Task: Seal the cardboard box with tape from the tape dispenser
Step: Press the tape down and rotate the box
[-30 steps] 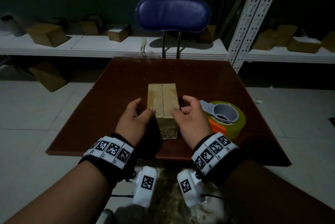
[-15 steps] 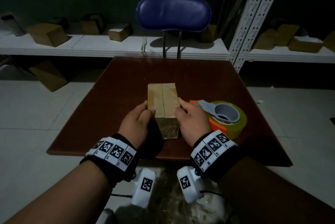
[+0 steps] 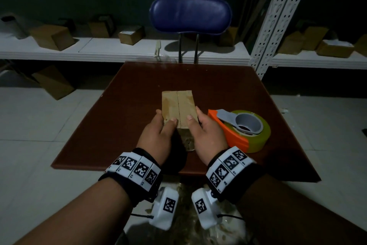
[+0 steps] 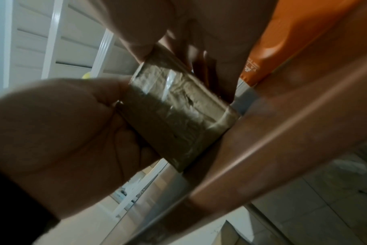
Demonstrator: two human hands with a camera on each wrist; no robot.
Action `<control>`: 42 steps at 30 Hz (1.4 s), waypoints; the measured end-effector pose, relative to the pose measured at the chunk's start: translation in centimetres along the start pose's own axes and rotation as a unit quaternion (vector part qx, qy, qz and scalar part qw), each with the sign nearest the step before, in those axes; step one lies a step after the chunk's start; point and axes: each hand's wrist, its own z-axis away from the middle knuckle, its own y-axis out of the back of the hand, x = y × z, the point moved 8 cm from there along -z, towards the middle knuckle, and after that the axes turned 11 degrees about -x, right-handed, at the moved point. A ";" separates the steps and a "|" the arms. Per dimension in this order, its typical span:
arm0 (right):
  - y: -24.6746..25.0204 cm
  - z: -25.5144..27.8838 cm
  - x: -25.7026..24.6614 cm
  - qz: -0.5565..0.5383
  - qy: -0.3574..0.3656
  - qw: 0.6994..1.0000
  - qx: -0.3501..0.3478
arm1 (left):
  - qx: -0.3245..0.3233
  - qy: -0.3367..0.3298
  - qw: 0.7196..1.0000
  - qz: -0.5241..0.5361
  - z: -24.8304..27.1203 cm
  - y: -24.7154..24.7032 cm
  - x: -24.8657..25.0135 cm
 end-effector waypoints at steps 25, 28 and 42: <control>-1.2 -0.1 2.4 -0.080 0.029 0.991 -0.104 | -0.086 0.005 0.996 0.028 -0.6 -0.7 -1.7; -0.4 0.0 1.7 -0.020 0.053 0.993 -0.104 | -0.095 -0.015 0.994 -0.054 -0.5 -0.2 -1.8; -0.5 -1.1 2.8 0.002 0.071 0.990 -0.119 | -0.103 -0.053 0.965 -0.236 -1.8 2.1 -1.6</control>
